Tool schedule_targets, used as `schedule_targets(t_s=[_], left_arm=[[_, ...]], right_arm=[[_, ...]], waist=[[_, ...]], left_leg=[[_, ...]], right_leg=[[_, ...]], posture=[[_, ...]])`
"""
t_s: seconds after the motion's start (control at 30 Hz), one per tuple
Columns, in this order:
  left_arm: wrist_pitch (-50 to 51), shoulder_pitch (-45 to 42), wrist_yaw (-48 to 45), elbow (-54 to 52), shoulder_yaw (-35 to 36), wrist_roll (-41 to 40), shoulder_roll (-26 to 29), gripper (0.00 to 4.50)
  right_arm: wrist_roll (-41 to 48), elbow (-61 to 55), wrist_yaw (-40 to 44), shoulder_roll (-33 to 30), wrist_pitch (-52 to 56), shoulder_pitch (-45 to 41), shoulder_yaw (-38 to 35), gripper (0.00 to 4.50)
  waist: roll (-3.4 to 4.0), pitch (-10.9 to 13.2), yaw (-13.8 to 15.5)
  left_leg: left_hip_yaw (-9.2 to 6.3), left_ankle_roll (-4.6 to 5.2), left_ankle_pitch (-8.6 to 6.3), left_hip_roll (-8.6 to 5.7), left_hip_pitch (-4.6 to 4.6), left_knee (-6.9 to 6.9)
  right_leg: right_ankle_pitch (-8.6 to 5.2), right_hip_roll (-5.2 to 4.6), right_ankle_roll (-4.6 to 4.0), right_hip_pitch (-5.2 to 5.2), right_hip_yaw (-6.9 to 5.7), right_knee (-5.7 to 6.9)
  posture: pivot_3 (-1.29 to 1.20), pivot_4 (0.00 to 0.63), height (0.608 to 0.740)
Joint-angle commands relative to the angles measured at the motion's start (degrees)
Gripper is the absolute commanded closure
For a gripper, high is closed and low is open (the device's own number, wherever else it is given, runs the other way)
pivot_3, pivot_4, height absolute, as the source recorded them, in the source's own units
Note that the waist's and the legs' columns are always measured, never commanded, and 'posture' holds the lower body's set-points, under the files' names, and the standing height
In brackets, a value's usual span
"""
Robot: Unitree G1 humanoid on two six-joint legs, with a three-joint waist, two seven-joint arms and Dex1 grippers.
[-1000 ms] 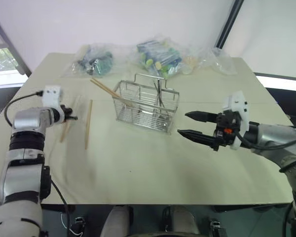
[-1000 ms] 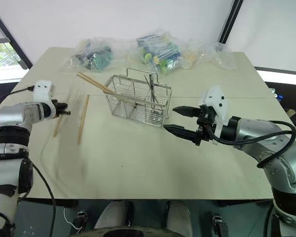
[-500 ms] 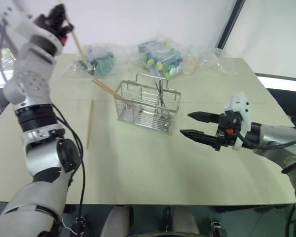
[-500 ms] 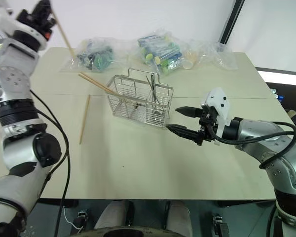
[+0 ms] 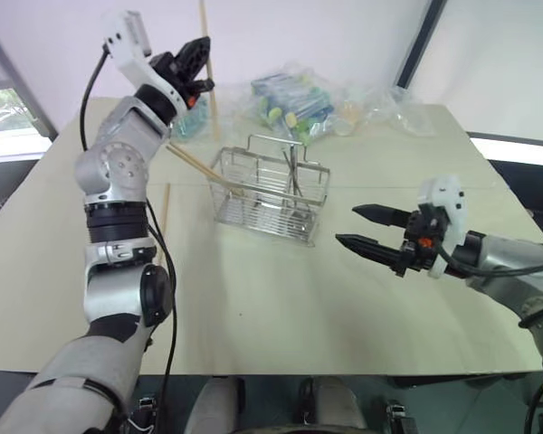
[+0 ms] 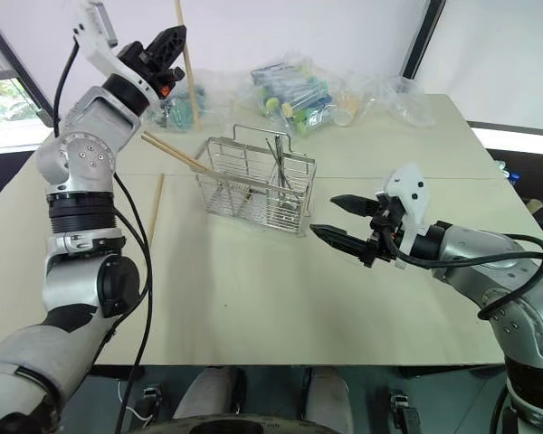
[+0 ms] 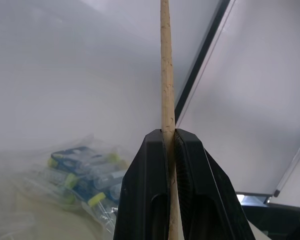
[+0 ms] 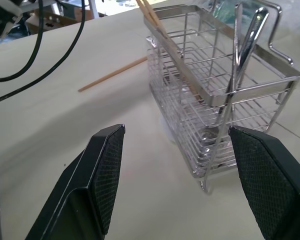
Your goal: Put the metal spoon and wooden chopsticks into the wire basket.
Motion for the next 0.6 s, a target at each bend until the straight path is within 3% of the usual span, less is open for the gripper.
schedule_targets(t_s=[0.03,0.1,0.2,0.43,0.6], left_arm=[[0.0,0.1,-0.6,-2.6,-0.7,-0.7,-0.6,4.44],[0.1,0.4,-0.4,-2.9,-0.7,-0.8,-1.1,4.44],[0.8,0.6,-0.2,-3.1,-0.3,-1.4,-1.7,3.37],[2.4,1.2,0.5,-4.9,0.1,-2.6,-1.8,0.02],[4.2,0.6,1.1,-8.0,0.6,-3.0,0.1,0.02]], right_arm=[[1.1,-2.1,-1.1,0.1,-0.7,-0.4,-2.1,1.08],[1.3,-2.1,-1.7,0.1,-0.6,-0.5,-2.2,1.08],[1.7,-1.8,-2.4,0.1,-0.5,-0.8,-2.3,1.08],[1.8,-1.3,-2.9,-0.1,-0.5,-1.1,-2.0,1.08],[1.6,-0.6,-3.1,0.2,-0.6,-2.2,-1.0,1.08]], waist=[[0.00,0.0,0.0],[0.00,0.0,0.0],[0.00,0.0,0.0],[0.00,0.0,0.0],[0.00,0.0,-0.1]], left_leg=[[0.00,0.00,0.00,0.00,0.00,0.00],[-0.01,0.01,0.00,0.00,0.00,0.00],[-0.01,0.02,0.00,0.00,0.00,0.00],[0.00,0.03,-0.01,0.00,0.00,0.00],[-0.01,0.04,-0.01,0.00,0.00,0.00]], right_leg=[[0.00,0.00,0.00,0.00,0.00,0.01],[0.00,0.01,0.00,0.00,0.00,0.01],[0.00,0.01,-0.01,0.00,0.00,0.01],[0.00,0.02,-0.01,0.00,0.00,0.01],[-0.01,0.04,-0.01,0.00,0.00,0.01]], posture=[[0.00,0.150,0.633],[0.00,0.150,0.633],[0.00,0.150,0.633],[0.00,0.150,0.633],[0.00,0.150,0.633]])
